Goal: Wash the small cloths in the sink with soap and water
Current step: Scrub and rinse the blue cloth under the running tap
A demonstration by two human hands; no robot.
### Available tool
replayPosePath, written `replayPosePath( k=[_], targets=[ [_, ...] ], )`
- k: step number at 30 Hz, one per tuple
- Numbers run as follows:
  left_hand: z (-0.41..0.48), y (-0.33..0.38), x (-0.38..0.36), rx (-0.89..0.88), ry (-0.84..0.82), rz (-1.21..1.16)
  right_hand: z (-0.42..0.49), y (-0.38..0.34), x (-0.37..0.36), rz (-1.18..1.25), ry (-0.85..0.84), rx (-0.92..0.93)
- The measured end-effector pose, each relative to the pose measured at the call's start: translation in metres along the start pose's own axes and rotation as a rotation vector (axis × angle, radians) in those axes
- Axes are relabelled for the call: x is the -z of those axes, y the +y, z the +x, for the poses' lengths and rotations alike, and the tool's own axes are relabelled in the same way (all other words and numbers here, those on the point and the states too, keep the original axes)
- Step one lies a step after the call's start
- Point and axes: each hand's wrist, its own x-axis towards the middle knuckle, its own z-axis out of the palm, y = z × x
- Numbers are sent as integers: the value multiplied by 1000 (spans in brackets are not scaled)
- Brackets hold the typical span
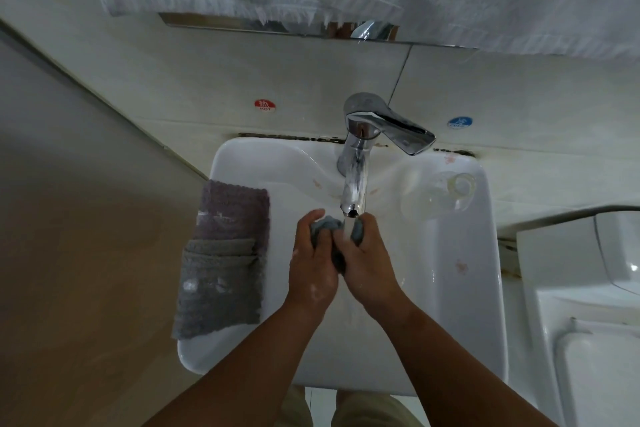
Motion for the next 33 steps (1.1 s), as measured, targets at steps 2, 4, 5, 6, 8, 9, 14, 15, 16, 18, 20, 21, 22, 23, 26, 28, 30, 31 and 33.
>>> replayPosePath(
  k=[2,4,5,6,8,9,14,15,16,18,20,21,22,23,26,28,30,31,33],
  targets=[
    [2,-5,2,-22,-50,-30,-3,5,0,92,-36,15],
    [2,-9,4,-68,-41,31,-8,5,-3,82,-18,59],
    [1,-9,4,-93,-15,75,-10,4,-5,44,3,85],
    [1,-8,3,-105,15,123,-11,4,-6,-4,32,105],
    [-2,-2,2,-116,49,181,-11,0,-7,-112,93,131],
    [-4,1,2,-110,51,193,-9,-1,-6,-169,115,143],
    [-3,3,1,-87,35,229,0,-2,-5,-298,142,70],
    [-3,4,1,-99,30,250,1,-1,-6,-322,158,95],
    [-2,5,0,-95,26,262,1,1,-7,-334,169,127],
    [-3,6,0,-78,25,261,2,4,-8,-316,180,157],
    [-4,5,-1,-29,18,174,4,6,-8,-259,168,164],
    [-4,4,-1,-9,19,121,4,6,-8,-229,162,154],
    [-4,3,-1,-1,20,89,4,4,-7,-207,151,130],
    [-4,2,-1,0,19,67,4,2,-7,-179,128,100],
    [-2,-1,2,-11,-18,-30,0,2,-5,30,33,53],
    [-1,-4,4,-23,-69,-83,-3,5,-4,105,41,40],
    [-4,-2,3,-74,-47,2,-4,7,-4,45,104,68],
    [-6,-1,2,-103,-22,74,-4,7,-5,-28,130,95],
    [-8,4,0,-128,-1,166,-5,5,-5,-160,163,130]
  ],
)
